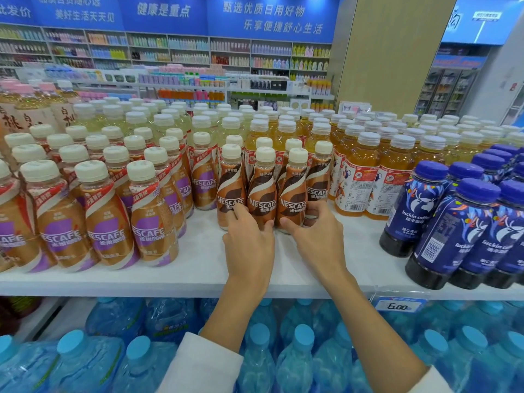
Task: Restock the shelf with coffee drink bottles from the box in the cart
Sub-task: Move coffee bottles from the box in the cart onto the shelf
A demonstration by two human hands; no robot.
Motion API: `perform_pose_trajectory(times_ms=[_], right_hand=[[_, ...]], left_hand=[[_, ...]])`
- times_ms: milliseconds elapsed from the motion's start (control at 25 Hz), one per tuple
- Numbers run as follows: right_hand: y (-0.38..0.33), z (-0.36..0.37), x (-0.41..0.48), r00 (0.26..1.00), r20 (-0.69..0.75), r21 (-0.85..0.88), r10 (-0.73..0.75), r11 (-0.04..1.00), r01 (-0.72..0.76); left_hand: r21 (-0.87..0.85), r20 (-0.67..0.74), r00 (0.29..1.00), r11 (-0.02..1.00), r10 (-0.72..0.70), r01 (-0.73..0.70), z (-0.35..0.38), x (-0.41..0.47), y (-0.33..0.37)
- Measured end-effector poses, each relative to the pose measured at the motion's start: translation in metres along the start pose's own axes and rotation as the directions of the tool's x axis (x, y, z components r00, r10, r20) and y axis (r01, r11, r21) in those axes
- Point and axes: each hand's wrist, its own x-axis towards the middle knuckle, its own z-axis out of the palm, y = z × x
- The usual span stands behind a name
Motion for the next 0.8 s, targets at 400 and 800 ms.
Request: perform_pose_trajectory(times_ms=[400,800], right_hand=[[0.007,0.003,0.003,0.998,0.058,-0.037,-0.009,0.999,0.011],[0.010,-0.024,-0.038,0.978,0.206,-0.077,-0.033,0.996,0.050]], left_hand=[[0.000,-0.016,1.000,1.000,0.000,0.000,0.001,0.000,-0.004],[-0.100,0.008,1.000,0.995,0.022,-0.021,-0.025,-0.039,-0.023]])
